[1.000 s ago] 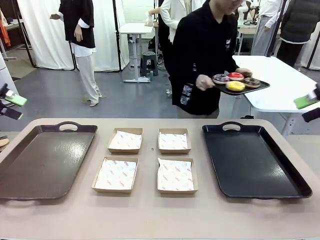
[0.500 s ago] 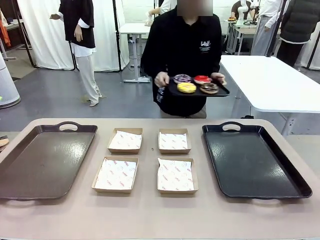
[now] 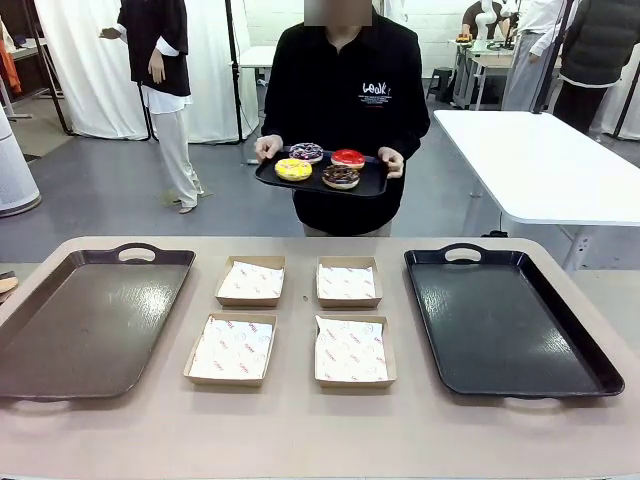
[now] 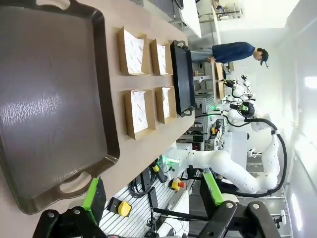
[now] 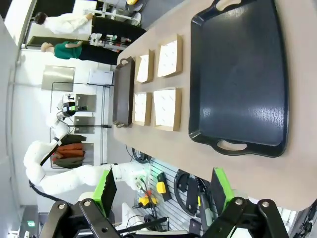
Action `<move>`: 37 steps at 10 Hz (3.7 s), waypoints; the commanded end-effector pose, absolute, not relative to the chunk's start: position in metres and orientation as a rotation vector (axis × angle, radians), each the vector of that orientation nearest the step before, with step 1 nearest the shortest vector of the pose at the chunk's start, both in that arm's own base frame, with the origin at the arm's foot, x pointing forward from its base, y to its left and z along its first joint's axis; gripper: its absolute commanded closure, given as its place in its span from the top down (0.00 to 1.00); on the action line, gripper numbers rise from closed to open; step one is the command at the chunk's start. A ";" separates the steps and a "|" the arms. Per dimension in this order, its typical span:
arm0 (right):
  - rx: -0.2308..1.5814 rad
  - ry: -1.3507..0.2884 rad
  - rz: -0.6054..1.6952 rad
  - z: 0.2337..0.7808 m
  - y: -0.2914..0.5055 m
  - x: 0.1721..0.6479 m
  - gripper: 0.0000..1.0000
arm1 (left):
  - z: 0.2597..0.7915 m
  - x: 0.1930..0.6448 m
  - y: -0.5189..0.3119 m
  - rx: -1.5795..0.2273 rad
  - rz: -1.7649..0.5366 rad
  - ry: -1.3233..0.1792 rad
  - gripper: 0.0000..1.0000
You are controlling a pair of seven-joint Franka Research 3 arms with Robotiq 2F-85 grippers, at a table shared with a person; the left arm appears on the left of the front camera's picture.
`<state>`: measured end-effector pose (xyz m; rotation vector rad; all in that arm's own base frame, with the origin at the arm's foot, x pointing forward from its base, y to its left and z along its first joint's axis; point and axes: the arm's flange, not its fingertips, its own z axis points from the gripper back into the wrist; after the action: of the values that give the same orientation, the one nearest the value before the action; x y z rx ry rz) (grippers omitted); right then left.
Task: Individually package the donuts and arrange them on the tray.
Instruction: Pick up one Paper togo box.
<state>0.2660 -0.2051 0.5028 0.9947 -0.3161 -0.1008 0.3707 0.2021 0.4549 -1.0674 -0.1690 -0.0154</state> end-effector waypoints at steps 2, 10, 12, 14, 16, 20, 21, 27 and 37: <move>0.962 -0.292 0.079 0.510 -0.200 0.265 1.00 | 0.458 0.373 0.198 -1.042 -0.056 -0.168 1.00; 1.002 -0.313 -0.073 0.505 -0.207 0.265 1.00 | 0.452 0.373 0.201 -1.065 -0.014 -0.159 1.00; 1.002 -0.313 -0.073 0.505 -0.207 0.265 1.00 | 0.452 0.373 0.201 -1.065 -0.014 -0.159 1.00; 1.002 -0.313 -0.073 0.505 -0.207 0.265 1.00 | 0.452 0.373 0.201 -1.065 -0.014 -0.159 1.00; 1.002 -0.313 -0.073 0.505 -0.207 0.265 1.00 | 0.452 0.373 0.201 -1.065 -0.014 -0.159 1.00; 1.002 -0.313 -0.073 0.505 -0.207 0.265 1.00 | 0.452 0.373 0.201 -1.065 -0.014 -0.159 1.00; 1.002 -0.313 -0.073 0.505 -0.207 0.265 1.00 | 0.452 0.373 0.201 -1.065 -0.014 -0.159 1.00; 1.002 -0.313 -0.073 0.505 -0.207 0.265 1.00 | 0.453 0.374 0.199 -1.055 -0.013 -0.155 1.00; 1.002 -0.313 -0.073 0.505 -0.207 0.265 1.00 | 0.546 0.391 -0.081 -0.340 -0.286 -0.021 1.00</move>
<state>0.2631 -0.2081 0.5045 0.9788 -0.2994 -0.0626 0.3949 -0.0703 0.5674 -0.4425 -0.0410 -0.2914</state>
